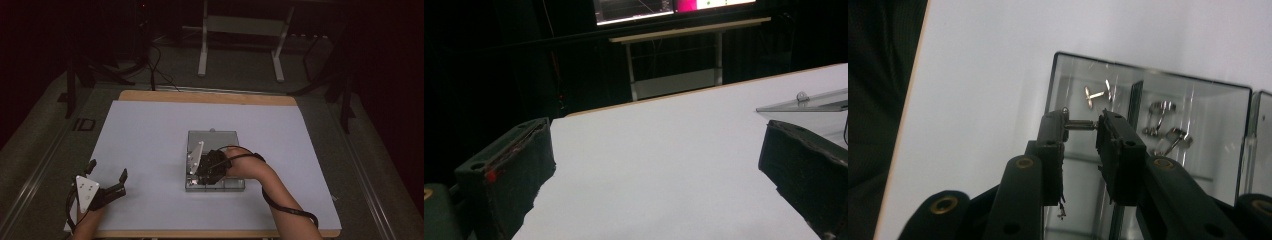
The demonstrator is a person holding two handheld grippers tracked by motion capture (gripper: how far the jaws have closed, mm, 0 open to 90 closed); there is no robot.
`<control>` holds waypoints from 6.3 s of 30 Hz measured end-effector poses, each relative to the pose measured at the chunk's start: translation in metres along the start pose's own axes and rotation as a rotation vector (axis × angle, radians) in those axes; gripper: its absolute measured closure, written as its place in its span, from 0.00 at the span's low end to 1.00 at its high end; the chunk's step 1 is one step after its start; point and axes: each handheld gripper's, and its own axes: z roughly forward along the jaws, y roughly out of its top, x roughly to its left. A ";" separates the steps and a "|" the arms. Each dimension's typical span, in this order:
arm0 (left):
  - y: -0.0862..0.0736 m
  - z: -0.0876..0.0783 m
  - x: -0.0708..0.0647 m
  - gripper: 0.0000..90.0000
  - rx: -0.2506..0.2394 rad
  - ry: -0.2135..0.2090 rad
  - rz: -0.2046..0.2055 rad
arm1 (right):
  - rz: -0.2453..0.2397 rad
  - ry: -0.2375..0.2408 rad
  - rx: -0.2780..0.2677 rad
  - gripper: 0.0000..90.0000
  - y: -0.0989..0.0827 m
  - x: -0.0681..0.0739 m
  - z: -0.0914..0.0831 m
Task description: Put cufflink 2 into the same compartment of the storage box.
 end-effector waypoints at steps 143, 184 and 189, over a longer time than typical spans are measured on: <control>0.000 0.000 0.000 0.03 -0.001 0.001 0.005 | 1.211 -0.908 -0.325 0.16 -0.311 0.037 -0.048; 0.000 0.000 -0.001 0.03 -0.001 0.001 0.009 | 1.236 -1.052 -0.367 0.15 -0.325 0.097 -0.031; 0.000 -0.001 -0.001 0.03 -0.002 0.001 0.009 | 1.233 -1.054 -0.365 0.15 -0.325 0.097 -0.031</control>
